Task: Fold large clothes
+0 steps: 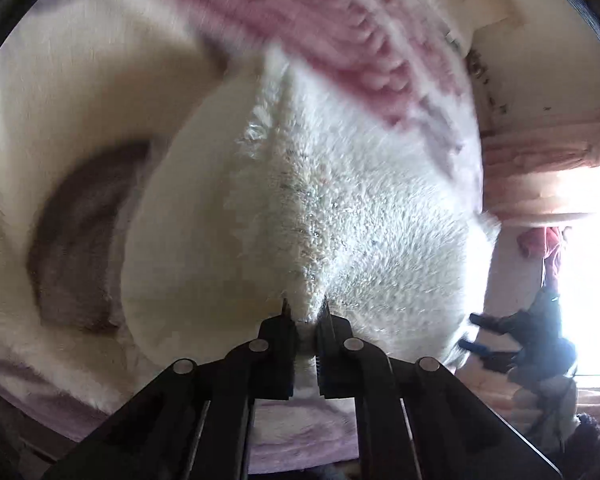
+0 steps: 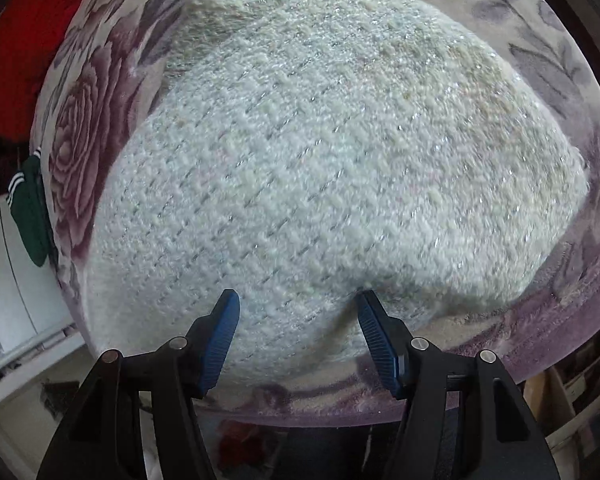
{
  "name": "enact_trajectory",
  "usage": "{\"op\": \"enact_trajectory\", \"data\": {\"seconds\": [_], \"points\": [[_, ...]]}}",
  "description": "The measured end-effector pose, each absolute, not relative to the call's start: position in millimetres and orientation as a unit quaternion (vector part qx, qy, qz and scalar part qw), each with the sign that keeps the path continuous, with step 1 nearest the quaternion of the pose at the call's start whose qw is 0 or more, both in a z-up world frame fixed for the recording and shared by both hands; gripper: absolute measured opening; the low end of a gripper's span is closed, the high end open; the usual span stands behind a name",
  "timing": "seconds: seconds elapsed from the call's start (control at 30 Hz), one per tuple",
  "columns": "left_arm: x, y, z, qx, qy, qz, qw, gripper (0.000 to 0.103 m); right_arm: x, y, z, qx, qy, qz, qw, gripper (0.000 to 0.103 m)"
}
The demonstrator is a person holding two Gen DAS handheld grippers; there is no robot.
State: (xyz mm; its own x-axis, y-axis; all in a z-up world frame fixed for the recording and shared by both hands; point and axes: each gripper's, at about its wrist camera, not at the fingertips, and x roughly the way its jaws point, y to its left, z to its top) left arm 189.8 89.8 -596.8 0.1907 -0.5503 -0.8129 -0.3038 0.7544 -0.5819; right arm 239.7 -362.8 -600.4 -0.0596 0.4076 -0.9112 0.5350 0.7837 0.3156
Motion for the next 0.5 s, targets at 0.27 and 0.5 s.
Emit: {"op": "enact_trajectory", "data": {"seconds": [0.27,0.5], "points": [[174,103,-598,-0.380,0.637,-0.086,0.665,0.009,273,-325,-562,0.263,0.707,0.001,0.657,0.064],[164,129,-588,-0.367,0.662,-0.006,0.653,0.009,322,-295,-644,0.174,0.769,-0.002,0.615,0.067]]}}
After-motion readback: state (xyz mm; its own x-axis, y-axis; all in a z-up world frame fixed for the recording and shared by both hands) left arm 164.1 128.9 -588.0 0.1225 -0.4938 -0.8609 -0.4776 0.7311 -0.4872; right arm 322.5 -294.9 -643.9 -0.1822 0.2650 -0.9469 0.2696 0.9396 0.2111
